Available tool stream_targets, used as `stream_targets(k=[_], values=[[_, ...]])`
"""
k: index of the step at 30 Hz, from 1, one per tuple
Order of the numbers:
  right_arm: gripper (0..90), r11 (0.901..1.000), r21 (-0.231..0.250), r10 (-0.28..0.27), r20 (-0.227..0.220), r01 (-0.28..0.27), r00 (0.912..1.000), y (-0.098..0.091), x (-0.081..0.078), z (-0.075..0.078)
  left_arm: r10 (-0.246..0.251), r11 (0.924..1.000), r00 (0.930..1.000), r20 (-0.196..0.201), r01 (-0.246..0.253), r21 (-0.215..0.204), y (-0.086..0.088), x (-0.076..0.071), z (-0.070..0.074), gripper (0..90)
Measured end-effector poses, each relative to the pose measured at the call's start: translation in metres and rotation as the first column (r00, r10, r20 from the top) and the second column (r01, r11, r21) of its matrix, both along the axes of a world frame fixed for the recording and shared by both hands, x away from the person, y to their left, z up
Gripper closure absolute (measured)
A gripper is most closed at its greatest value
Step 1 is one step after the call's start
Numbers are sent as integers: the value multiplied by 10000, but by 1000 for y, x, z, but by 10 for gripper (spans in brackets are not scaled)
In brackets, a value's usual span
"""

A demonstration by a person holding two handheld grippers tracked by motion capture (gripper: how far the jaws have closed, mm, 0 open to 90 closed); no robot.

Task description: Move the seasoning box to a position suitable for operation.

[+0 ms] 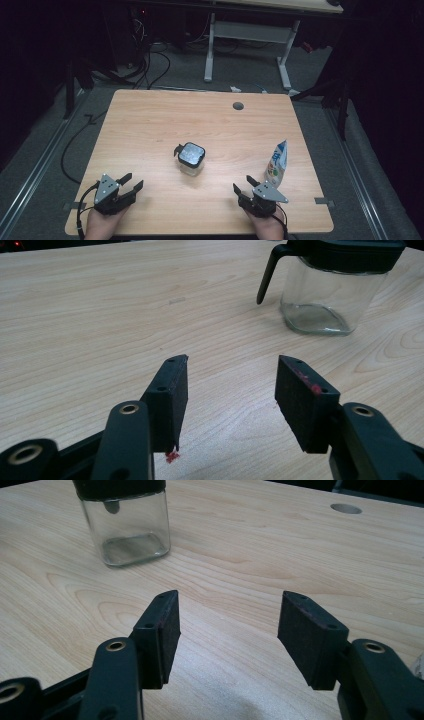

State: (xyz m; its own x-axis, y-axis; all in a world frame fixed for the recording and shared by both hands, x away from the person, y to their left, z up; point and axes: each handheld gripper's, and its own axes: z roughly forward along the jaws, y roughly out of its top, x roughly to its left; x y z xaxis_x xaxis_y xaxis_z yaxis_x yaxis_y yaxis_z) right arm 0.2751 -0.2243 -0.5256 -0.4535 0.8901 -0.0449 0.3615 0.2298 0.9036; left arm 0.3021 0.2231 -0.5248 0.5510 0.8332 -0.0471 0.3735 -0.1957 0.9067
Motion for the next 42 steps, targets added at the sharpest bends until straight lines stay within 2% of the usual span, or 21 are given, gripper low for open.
stream_targets(k=[4, 10, 12, 13, 16, 20, 23, 26, 31, 34, 36, 38, 40, 41, 42], values=[[445, 10000, -30, 8, 46, -8, 10000, -1, -1, 0, -22, 9999, 10000, 5, 22, -99, -1, 0, 0, 475], [465, 10000, -35, -62, 1, 62, 10000, 0, 0, -1, -16, 10000, 9999, 108, 16, -29, -3, -1, 0, 484], [467, 9998, -203, -12, 111, 15, 9999, 1, 0, -1, 43, 10000, 9999, 148, -43, 1, -3, -1, 1, 501], [474, 9990, -436, 0, 133, 6, 9999, 1, -1, -1, 97, 10000, 9999, 132, -97, 13, -3, -1, 2, 507], [532, 9990, -445, 89, 155, -82, 9998, 2, 0, -1, 100, 9999, 9998, 169, -102, 124, -4, -1, 3, 517], [540, 9986, -497, -167, 139, 174, 9998, 5, 1, -1, -38, 9997, 9996, 272, 32, 232, -5, -2, 2, 534], [510, 9990, -434, -119, 248, 130, 9996, 4, 0, 1, -155, 9999, 9999, 30, 155, 12, -6, -1, 2, 529], [499, 9989, -456, -139, 179, 147, 9997, 3, 0, 0, -222, 9997, 9996, -181, 224, 124, -8, 0, 1, 529], [493, 9990, -440, -108, 143, 114, 9998, 4, 0, 0, -278, 9996, 9991, -313, 281, 69, -14, 4, 3, 606], [500, 9990, -449, -72, 121, 77, 9999, 4, 0, -1, -426, 9985, 9977, -521, 443, 316, -24, 17, 1, 701], [507, 9991, -427, -31, 127, 36, 9999, 4, 0, -1, -402, 9986, 9974, -600, 422, 323, -26, 23, 0, 804], [508, 9992, -407, 32, 131, -27, 9999, 5, -1, -1, -137, 9993, 9973, -717, 161, 342, -34, 44, 0, 890], [507, 9992, -381, 86, 76, -83, 9999, 5, -1, -1, -29, 9995, 9973, -730, 51, 296, -42, 60, 2, 899], [507, 9992, -381, 86, 76, -83, 9999, 5, -1, -1, -29, 9995, 9973, -730, 51, 296, -42, 60, 2, 899], [505, 9995, -311, 60, 55, -58, 10000, 4, -1, -1, 40, 9995, 9972, -741, -17, 306, -52, 77, 5, 899]])
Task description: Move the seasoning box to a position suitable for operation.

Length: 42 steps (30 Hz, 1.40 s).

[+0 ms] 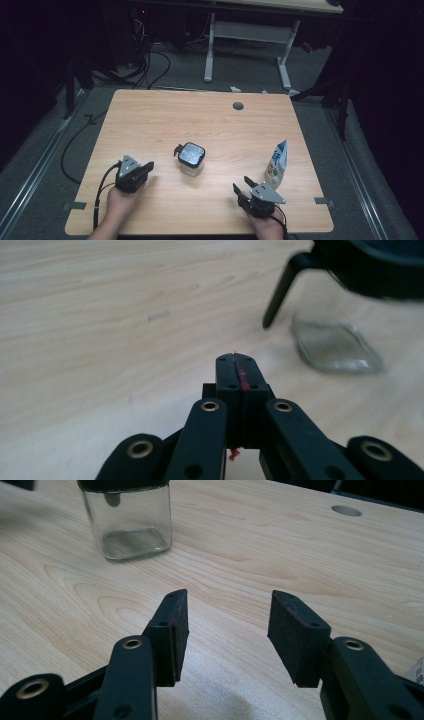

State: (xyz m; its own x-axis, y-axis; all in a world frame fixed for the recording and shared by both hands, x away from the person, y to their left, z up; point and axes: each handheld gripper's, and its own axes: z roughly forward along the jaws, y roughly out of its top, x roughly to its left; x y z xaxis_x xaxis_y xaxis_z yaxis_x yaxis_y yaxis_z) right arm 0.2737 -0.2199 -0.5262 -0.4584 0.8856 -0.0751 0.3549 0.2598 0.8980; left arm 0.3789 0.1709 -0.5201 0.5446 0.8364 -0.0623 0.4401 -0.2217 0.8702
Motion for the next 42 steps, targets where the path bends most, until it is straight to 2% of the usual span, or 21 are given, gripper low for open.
stream_targets(k=[2, 4, 5, 6, 9, 12, 16, 19, 21, 23, 24, 25, 29, 32, 34, 36, 37, 38, 39, 42], values=[[509, 10000, 52, -17, 30, 17, 10000, -1, 0, 0, -89, 9997, 9999, 97, 87, 235, -11, 16, 5, 900], [516, 9999, 145, -21, 7, 21, 10000, -2, 0, 1, -186, 9998, 9997, 178, 184, 116, -21, 32, 9, 900], [519, 9999, 171, -10, 22, 9, 10000, -2, 0, 2, -186, 9998, 9997, 178, 184, 116, -21, 32, 9, 900], [520, 9998, 176, 19, 22, -19, 10000, -2, 0, 2, -302, 9995, 9994, 175, 300, 138, -30, 44, 13, 900], [535, 9998, 200, 62, -82, -60, 9999, -2, 0, 2, -569, 9984, 9982, 185, 568, 72, -42, 55, 15, 900], [542, 9997, 210, 125, -131, -122, 9998, -1, 0, 1, -712, 9973, 9973, 205, 715, -138, -48, 56, 15, 900], [551, 9997, 197, 144, -183, -140, 9997, 1, -1, 1, -975, 9952, 9951, 140, 975, -7, -52, 53, 13, 900], [553, 9998, 141, 167, -235, -164, 9996, 2, -1, 0, -1104, 9935, 9937, 183, 1108, -241, -55, 47, 12, 900], [560, 9997, 72, 243, -255, -241, 9994, 4, -1, -1, -1245, 9918, 9919, 266, 1252, -250, -59, 44, 12, 900], [570, 9996, 77, 262, -311, -260, 9992, 5, 0, -1, -1549, 9871, 9874, 312, 1560, -352, -68, 36, 11, 900], [570, 9996, 77, 262, -311, -260, 9992, 5, 0, -1, -1549, 9871, 9874, 312, 1560, -352, -68, 36, 11, 900], [589, 9994, 71, 335, -375, -332, 9987, 6, 0, 0, -1773, 9832, 9835, 352, 1786, -385, -76, 30, 10, 900], [648, 9988, 28, 489, -404, -488, 9980, 10, 0, 1, -2125, 9766, 9764, 394, 2136, -241, -93, 19, 6, 900], [683, 9987, 74, 511, -483, -508, 9975, 11, 0, 2, -1964, 9798, 9796, 436, 1978, -307, -95, 14, 7, 898], [716, 9989, 133, 459, -489, -453, 9977, 10, -1, 3, -1666, 9836, 9850, 442, 1691, -621, -91, 6, 12, 897], [751, 9991, 130, 421, -506, -415, 9978, 10, 0, 3, -1655, 9837, 9850, 489, 1684, -625, -90, 3, 15, 897], [790, 9989, 112, 458, -534, -452, 9975, 10, 0, 3, -1593, 9848, 9857, 551, 1626, -610, -90, -1, 19, 897], [871, 9993, 68, 381, -482, -378, 9981, 11, 1, 3, -1462, 9860, 9876, 576, 1502, -730, -89, -5, 26, 892], [896, 9993, 61, 366, -487, -364, 9981, 11, 1, 3, -1373, 9867, 9887, 604, 1418, -795, -89, -6, 30, 888], [900, 9992, 44, 405, -485, -403, 9980, 13, 2, 4, -1238, 9890, 9891, 793, 1295, -713, -89, -8, 39, 886]])
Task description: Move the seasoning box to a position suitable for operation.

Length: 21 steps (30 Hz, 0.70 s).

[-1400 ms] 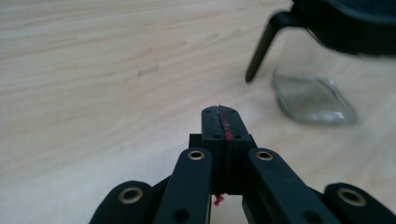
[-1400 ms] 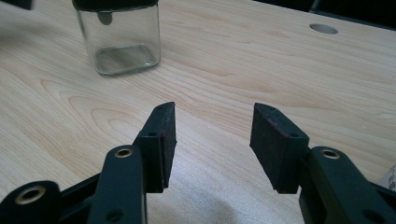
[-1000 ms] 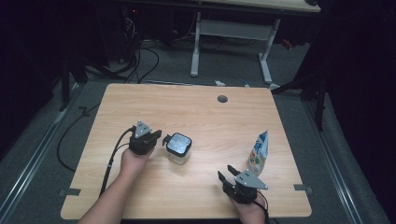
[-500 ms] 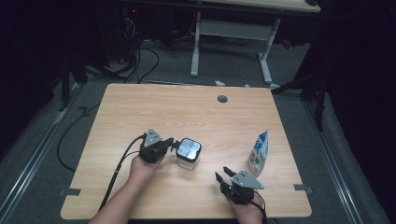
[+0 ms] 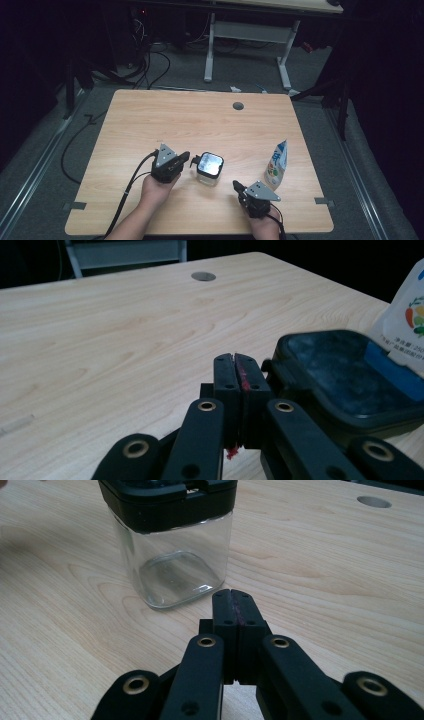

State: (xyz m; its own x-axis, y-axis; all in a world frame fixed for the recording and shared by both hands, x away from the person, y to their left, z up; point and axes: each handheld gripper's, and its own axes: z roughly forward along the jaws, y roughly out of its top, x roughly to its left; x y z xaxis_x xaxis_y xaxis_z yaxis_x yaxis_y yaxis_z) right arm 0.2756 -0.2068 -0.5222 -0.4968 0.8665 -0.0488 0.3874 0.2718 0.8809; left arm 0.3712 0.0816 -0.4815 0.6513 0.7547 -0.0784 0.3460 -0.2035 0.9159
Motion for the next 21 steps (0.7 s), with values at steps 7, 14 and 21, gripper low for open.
stream_targets(k=[7, 14, 21], values=[[900, 9991, 104, -415, -136, 416, 9990, 0, 1, 0, -437, 9990, 9985, 318, 436, 21, -7, -3, 10, 871], [899, 9992, 167, -357, 150, 354, 9993, -3, -1, 2, -748, 9971, 9967, 313, 742, 185, -20, -3, 9, 861], [898, 9996, 225, -152, 126, 149, 9998, 1, 2, 3, -755, 9961, 9961, 463, 733, 484, -22, -2, 4, 894]])
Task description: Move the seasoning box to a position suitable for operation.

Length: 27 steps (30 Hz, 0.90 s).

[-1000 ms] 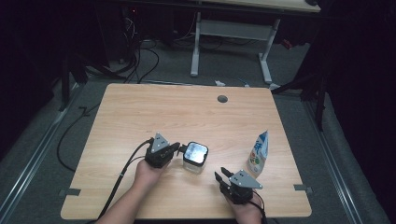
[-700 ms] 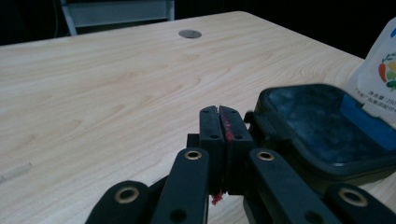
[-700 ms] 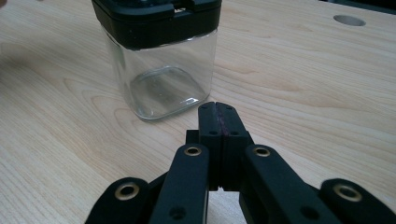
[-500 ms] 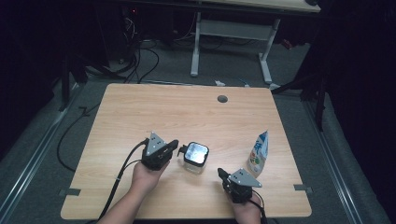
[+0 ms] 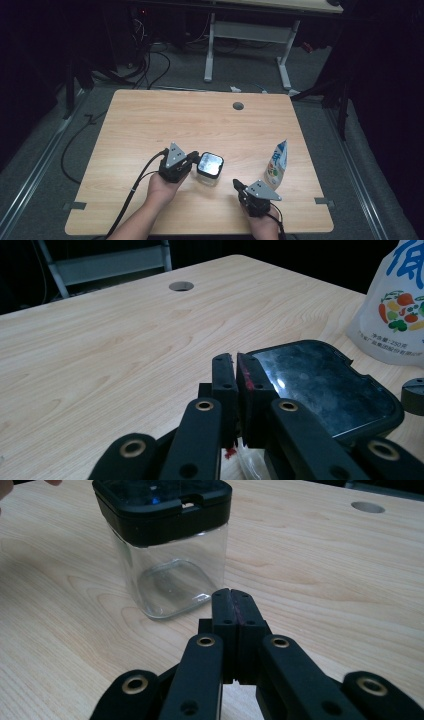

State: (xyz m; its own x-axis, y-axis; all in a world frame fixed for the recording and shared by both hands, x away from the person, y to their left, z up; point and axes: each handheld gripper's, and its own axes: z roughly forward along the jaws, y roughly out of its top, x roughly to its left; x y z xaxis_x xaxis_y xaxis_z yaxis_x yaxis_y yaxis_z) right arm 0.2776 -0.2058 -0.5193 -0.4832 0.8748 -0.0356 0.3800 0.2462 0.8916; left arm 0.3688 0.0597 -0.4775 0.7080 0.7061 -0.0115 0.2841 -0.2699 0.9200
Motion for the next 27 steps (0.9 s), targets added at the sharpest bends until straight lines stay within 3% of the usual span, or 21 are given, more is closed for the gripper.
stream_targets(k=[13, 27], values=[[900, 9997, 128, 215, 394, -221, 9990, 19, 23, 12, 161, 9999, 9997, 184, -160, -59, 0, -3, -2, 900], [898, 9994, 41, 331, 567, -333, 9978, 26, 27, 20, 221, 9996, 9995, 220, -217, -165, 0, -3, -4, 900]])
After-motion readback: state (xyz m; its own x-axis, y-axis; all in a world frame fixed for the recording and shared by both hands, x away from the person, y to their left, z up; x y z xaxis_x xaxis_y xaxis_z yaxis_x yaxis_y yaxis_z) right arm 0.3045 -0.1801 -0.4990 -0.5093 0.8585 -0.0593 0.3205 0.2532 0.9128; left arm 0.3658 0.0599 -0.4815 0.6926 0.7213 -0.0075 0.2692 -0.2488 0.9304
